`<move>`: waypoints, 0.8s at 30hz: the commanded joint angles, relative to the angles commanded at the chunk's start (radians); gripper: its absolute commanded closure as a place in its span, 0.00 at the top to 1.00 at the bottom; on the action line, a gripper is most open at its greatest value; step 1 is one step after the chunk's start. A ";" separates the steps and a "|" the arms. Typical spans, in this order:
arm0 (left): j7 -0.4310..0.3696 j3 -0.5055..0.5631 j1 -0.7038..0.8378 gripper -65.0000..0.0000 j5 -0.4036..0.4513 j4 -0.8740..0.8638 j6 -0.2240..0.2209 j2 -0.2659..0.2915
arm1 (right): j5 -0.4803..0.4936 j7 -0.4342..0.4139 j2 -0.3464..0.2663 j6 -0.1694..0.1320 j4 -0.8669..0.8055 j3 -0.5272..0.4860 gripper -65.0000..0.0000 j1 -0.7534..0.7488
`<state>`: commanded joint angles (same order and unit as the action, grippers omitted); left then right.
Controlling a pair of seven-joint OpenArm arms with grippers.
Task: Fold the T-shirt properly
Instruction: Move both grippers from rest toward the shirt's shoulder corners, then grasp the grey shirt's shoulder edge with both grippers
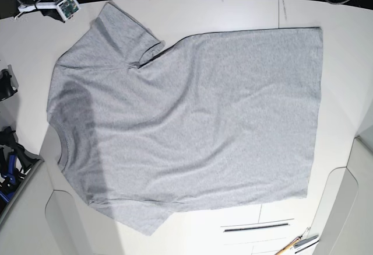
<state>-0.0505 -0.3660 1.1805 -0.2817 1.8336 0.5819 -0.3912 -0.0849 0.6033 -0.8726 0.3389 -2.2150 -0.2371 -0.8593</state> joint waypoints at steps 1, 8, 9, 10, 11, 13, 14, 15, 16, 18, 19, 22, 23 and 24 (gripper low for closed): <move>0.002 -0.005 0.000 0.05 0.000 0.000 0.000 0.000 | 0.071 0.000 0.024 -0.056 0.000 0.064 0.11 0.000; 0.002 -0.008 -0.002 0.05 -0.010 0.000 -0.001 0.000 | 0.658 0.066 0.240 -0.507 0.014 0.604 0.11 0.009; 0.002 -0.008 -0.003 0.05 -0.027 0.000 -0.001 0.000 | 0.751 0.092 0.263 -0.556 0.032 0.680 0.11 0.016; 0.002 -0.008 -0.003 0.05 -0.047 0.000 -0.002 0.000 | 0.838 0.127 0.286 -0.601 0.061 0.749 0.11 0.031; 0.002 -0.008 -0.004 0.05 -0.063 0.000 -0.002 0.000 | 0.914 0.163 0.304 -0.640 0.100 0.808 0.11 0.049; 0.003 -0.008 -0.012 0.05 -0.081 0.000 -0.001 0.000 | 1.014 0.211 0.327 -0.700 0.198 0.893 0.11 0.092; 0.003 -0.008 -0.017 0.05 -0.082 0.000 -0.001 0.000 | 1.043 0.233 0.328 -0.719 0.254 0.919 0.11 0.117; 0.003 -0.008 -0.020 0.05 -0.082 0.000 -0.001 0.000 | 1.064 0.253 0.327 -0.722 0.312 0.933 0.11 0.141; 0.003 -0.008 -0.020 0.05 -0.082 0.000 -0.001 0.000 | 1.080 0.272 0.327 -0.724 0.367 0.938 0.11 0.166; 0.003 -0.008 -0.020 0.05 -0.081 0.000 -0.001 0.000 | 1.122 0.292 0.329 -0.760 0.471 0.938 0.11 0.209; 0.003 -0.008 -0.020 0.05 -0.081 0.000 -0.001 0.000 | 1.140 0.291 0.333 -0.778 0.517 0.938 0.11 0.227; 0.003 -0.008 -0.021 0.10 -0.082 0.000 -0.001 0.000 | 1.144 0.292 0.357 -0.832 0.628 0.938 0.11 0.280; 0.003 -0.008 -0.023 0.19 -0.081 0.000 -0.001 0.000 | 1.157 0.292 0.366 -0.864 0.655 0.937 0.11 0.290; 0.003 -0.008 -0.026 0.28 -0.081 0.000 -0.001 0.000 | 1.187 0.301 0.376 -0.896 0.676 0.937 0.11 0.298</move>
<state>-0.0479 -0.3744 1.1549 -0.3630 1.8336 0.5808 -0.3912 1.1023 0.9043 -0.4969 -0.5575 -1.5387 0.7002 -0.5613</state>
